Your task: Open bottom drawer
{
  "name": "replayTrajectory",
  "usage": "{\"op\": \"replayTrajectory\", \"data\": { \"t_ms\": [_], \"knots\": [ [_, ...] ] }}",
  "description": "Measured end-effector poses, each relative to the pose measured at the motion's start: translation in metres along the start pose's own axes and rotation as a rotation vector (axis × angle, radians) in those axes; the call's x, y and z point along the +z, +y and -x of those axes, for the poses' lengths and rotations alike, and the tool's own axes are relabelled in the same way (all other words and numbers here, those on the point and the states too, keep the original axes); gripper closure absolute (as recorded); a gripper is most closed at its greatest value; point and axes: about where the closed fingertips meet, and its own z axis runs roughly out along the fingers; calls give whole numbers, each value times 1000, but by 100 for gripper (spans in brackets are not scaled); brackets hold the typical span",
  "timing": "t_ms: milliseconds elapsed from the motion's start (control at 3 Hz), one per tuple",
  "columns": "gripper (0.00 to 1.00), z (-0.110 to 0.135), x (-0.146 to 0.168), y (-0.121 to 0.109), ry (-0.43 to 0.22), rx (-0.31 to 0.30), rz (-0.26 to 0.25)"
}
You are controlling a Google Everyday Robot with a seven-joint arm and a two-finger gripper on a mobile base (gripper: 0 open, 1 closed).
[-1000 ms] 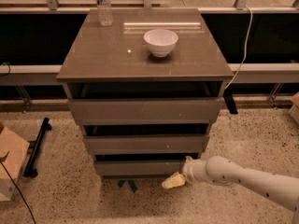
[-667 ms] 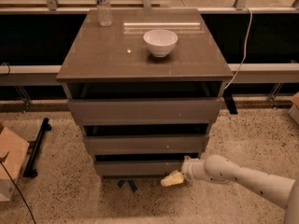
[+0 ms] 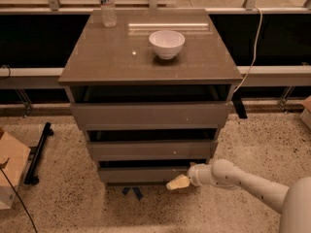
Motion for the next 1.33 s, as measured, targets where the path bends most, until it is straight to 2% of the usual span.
{"op": "replayTrajectory", "data": {
  "t_ms": [333, 667, 1333],
  "knots": [
    [0, -5, 28, -45, -22, 88, 7],
    [0, -5, 29, -45, -23, 89, 7],
    [0, -5, 69, -56, -66, 109, -2]
  ]
}}
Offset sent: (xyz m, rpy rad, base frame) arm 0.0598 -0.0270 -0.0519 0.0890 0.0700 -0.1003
